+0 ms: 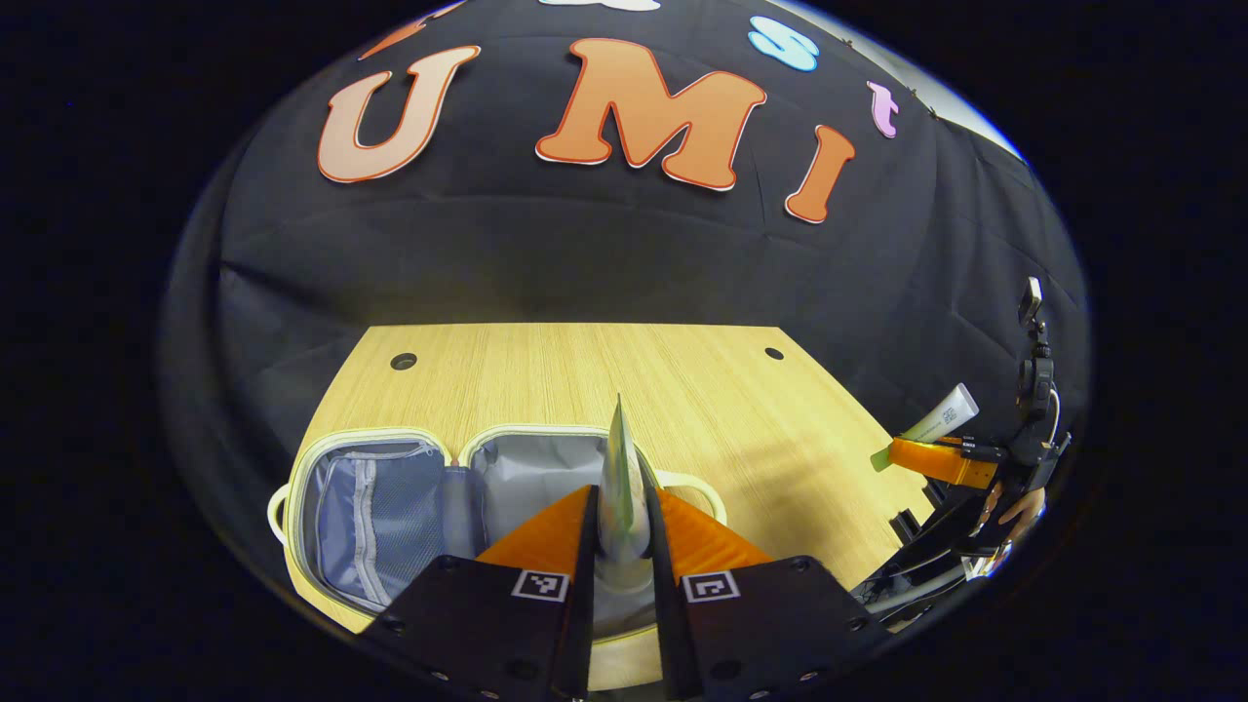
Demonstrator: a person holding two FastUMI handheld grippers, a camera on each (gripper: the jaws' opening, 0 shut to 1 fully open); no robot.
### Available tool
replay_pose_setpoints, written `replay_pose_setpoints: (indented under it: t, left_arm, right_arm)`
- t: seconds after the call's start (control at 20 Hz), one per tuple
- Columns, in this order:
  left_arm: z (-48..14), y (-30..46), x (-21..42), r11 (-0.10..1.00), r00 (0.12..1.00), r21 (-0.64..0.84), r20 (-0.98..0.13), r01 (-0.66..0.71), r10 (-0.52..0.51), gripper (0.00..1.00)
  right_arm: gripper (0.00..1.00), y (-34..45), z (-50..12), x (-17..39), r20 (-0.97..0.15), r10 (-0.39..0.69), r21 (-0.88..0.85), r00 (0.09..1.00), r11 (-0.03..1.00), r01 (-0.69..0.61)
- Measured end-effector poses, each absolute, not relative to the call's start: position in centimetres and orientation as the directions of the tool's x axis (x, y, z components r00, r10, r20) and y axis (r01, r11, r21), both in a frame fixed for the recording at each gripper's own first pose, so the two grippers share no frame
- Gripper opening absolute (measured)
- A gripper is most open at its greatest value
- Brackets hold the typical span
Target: First open the suitcase, pack the skin care products into it, and then close the suitcase.
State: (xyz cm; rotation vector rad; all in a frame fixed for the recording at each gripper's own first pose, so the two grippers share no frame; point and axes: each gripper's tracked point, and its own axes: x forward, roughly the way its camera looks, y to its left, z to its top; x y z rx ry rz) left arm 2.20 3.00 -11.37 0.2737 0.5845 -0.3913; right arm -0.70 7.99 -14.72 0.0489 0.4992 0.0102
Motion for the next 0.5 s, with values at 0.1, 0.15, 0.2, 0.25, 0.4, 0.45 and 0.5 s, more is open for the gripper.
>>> replay_pose_setpoints:
  t: [0.1, 0.15, 0.2, 0.25, 0.4, 0.45, 0.5]
  left_arm:
    - [-11.4, 3.2, 2.3, 0.890, 0.762, 0.145, -0.586, 0.432, -0.275, 0.28]
    - [-11.5, 3.5, 2.3, 0.889, 0.760, 0.149, -0.592, 0.432, -0.270, 0.28]
    - [-11.6, 3.7, 2.4, 0.888, 0.755, 0.152, -0.600, 0.433, -0.265, 0.29]
    - [-11.9, 4.0, 2.4, 0.889, 0.743, 0.151, -0.618, 0.433, -0.257, 0.28]
    - [-14.1, 6.1, 2.8, 0.874, 0.658, 0.187, -0.730, 0.449, -0.182, 0.28]
    - [-15.0, 7.0, 3.4, 0.865, 0.623, 0.210, -0.769, 0.456, -0.142, 0.28]
    - [-16.0, 8.0, 3.9, 0.861, 0.586, 0.220, -0.803, 0.459, -0.107, 0.28]
  right_arm:
    - [0.32, 8.1, -14.7, -0.7, -0.478, 0.026, 0.053, 0.878, 0.999, 0.000]
    - [0.32, 8.2, -14.8, -0.9, -0.477, 0.030, 0.057, 0.878, 0.998, -0.003]
    - [0.32, 8.4, -14.6, -1.0, -0.472, 0.035, 0.060, 0.881, 0.998, -0.008]
    - [0.32, 8.6, -14.5, -1.1, -0.468, 0.041, 0.061, 0.883, 0.998, -0.014]
    - [0.32, 9.1, -14.7, -1.4, -0.470, 0.062, 0.062, 0.880, 0.997, -0.037]
    - [0.32, 9.2, -14.6, -1.4, -0.469, 0.069, 0.064, 0.880, 0.997, -0.044]
    - [0.32, 9.2, -14.5, -1.5, -0.465, 0.074, 0.067, 0.882, 0.997, -0.048]
